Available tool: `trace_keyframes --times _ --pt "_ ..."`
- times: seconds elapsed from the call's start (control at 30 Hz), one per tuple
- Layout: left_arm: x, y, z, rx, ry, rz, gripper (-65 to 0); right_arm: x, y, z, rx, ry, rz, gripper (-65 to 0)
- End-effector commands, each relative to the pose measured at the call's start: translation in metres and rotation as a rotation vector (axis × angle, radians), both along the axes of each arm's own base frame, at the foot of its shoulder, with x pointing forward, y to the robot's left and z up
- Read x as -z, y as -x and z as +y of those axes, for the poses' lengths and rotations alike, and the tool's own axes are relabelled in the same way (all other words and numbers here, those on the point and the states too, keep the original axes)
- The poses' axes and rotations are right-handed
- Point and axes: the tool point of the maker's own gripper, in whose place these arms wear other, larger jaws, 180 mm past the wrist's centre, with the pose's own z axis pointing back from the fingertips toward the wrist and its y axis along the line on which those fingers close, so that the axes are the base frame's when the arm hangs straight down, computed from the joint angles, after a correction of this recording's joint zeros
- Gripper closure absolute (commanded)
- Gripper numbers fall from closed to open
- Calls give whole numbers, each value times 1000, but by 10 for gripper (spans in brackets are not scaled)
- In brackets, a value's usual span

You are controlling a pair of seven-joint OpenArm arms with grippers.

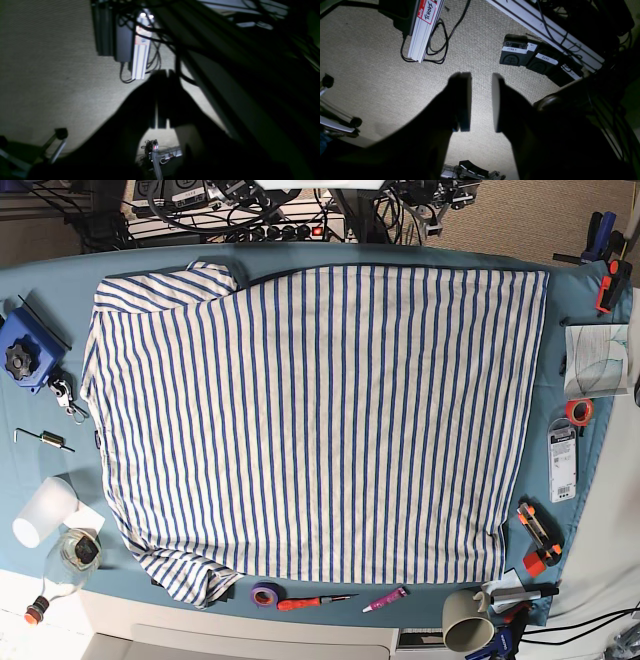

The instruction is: Fold the T-shirt properly

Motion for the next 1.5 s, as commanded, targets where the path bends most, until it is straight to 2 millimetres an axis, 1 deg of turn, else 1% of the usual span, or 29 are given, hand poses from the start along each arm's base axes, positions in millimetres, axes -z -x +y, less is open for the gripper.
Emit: trace_keyframes --times 0.0,0.07,0.43,0.57,0.67,0.87,1.0,1.13,1.2,1.3,1.47 --pt "-1 0 -4 -1 17 -3 0 0 2 -2 -10 1 3 -150" --pt "-2 0 -6 2 31 -7 0 0 2 -2 -10 1 3 -150" --pt "-2 -1 -6 1 29 -8 0 0 2 -2 -10 1 3 -150" --pt "-2 2 -3 1 25 -5 0 -1 6 -7 -12 17 25 -150" --pt "-1 8 9 3 6 3 0 -1 8 -21 -17 44 38 -150" --pt "0 31 50 1 -59 30 0 -5 12 -63 -26 109 44 -150" --pt "-3 47 78 -43 -104 25 0 -10 17 -93 -33 155 54 -150" --pt "-11 58 100 -65 -145 0 0 -17 20 -117 -47 185 39 -150" --pt "-15 62 108 -54 -164 -17 0 -21 20 -125 -33 187 21 -150" --pt "-23 61 117 -38 -188 -57 0 -30 22 -133 -15 178 -11 -150" --pt "-41 60 129 -7 -224 -119 0 -47 34 -134 -67 159 -41 -150"
